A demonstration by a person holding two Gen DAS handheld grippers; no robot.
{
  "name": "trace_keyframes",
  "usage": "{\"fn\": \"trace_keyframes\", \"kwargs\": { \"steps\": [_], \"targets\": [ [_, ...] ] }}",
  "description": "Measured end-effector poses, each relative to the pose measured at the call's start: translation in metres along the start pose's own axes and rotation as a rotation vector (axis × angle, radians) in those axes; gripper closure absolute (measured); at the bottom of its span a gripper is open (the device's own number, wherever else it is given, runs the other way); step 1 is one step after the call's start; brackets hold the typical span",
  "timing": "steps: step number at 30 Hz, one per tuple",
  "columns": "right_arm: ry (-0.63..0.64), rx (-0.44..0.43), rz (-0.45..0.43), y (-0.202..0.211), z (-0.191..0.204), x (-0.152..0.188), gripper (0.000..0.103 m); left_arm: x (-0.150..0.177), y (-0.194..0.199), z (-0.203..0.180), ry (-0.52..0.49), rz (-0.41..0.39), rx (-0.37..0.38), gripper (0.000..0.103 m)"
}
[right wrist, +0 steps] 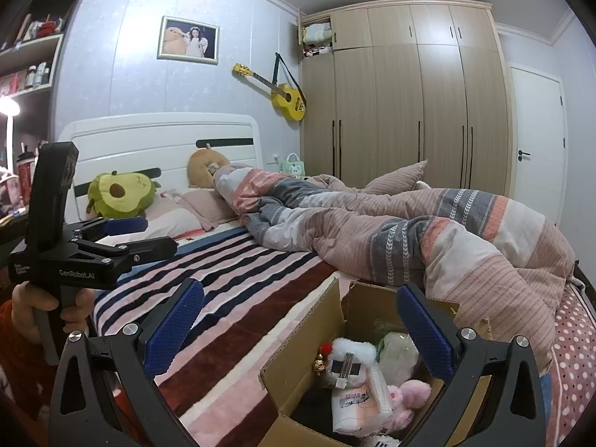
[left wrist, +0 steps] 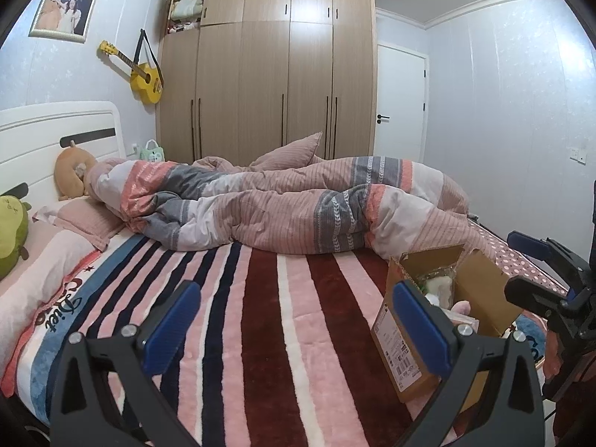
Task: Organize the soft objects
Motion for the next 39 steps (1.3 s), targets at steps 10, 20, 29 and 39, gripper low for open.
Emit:
{"fn": "trace_keyframes", "kwargs": {
  "steps": [10, 20, 29, 39],
  "targets": [
    [-0.005, 0.003, 0.004, 0.001, 0.001, 0.002, 0.000, 0.001, -0.002, -0.001, 0.004, 0.006, 0.008, 0.001],
    [-0.017, 0.012, 0.009, 0.003, 0.003, 0.007, 0.000, 0.001, 0.000, -0.003, -0.008, -0.006, 0.021, 0.001],
    [-0.022, 0.040, 0.002, 0.010, 0.014, 0.007, 0.000, 0.003, 0.008, 0.002, 0.004, -0.015, 0.014, 0.001],
    [-0.012, 0.048, 0.017, 0.008, 0.025, 0.003, 0.000, 0.012, 0.007, 0.008, 0.019, -0.001, 0.001, 0.001]
  ]
}}
Point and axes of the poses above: each gripper's, at about its wrist camera, not at the fingertips, and y roughly against the way its jaws point, z to its left, x to its underside, the point moved 5 cm from there along -y, roughly the way its jaws point, and after that the axes turned 15 degrees about -z, right-handed, at the moved point
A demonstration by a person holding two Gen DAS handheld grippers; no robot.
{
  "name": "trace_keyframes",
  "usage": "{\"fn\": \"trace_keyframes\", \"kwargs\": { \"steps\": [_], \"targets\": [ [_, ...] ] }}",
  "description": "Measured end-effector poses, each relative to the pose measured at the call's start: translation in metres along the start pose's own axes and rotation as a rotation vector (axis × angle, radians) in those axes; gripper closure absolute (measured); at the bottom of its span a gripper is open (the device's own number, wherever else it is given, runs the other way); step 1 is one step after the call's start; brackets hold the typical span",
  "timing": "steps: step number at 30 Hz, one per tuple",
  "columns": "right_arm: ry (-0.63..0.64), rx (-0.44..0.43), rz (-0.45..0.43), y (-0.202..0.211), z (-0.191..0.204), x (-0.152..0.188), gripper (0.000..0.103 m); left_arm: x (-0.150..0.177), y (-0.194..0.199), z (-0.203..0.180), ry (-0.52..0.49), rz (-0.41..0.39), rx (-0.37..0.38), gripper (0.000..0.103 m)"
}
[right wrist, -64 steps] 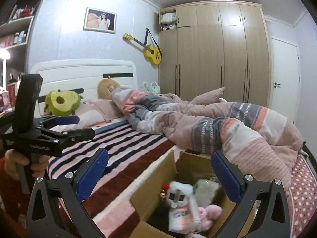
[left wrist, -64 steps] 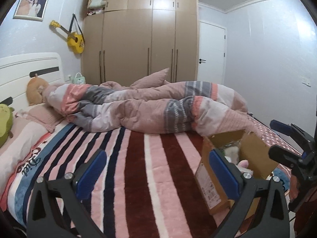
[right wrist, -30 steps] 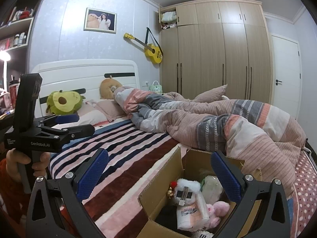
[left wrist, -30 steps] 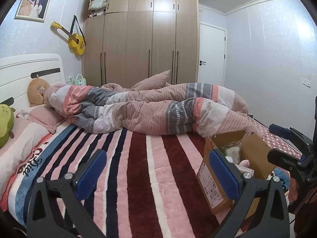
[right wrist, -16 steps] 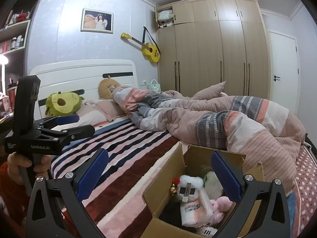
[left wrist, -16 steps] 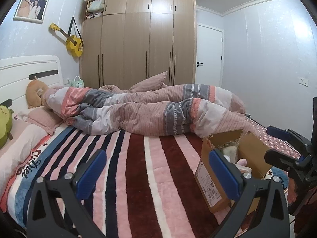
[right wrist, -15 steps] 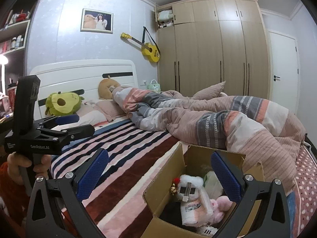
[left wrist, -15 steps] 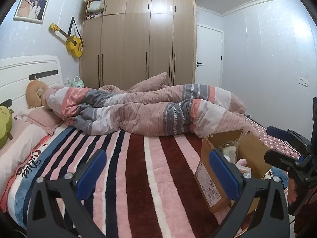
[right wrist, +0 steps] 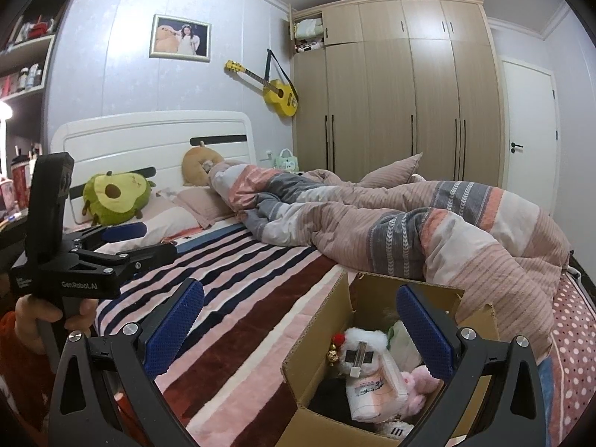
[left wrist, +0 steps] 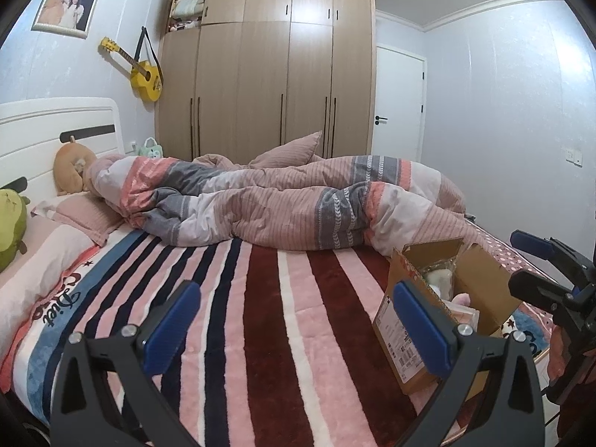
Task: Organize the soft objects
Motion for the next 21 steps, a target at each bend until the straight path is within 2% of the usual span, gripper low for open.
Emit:
{"fn": "trace_keyframes", "kwargs": {
  "steps": [21],
  "targets": [
    [-0.007, 0.007, 0.008, -0.0012, 0.0040, 0.0033, 0.000, 0.0039, -0.0006, 0.0043, 0.014, 0.008, -0.003, 0.001]
  ]
}}
Point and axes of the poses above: each gripper's, at about its wrist camera, not at the fingertips, and y roughly against the way its jaws point, z to its left, x to its underside, the point moved 5 cm from there along -y, roughly the way its jaws point, and after that the axes turned 15 degrees about -z, right-handed, at the moved point
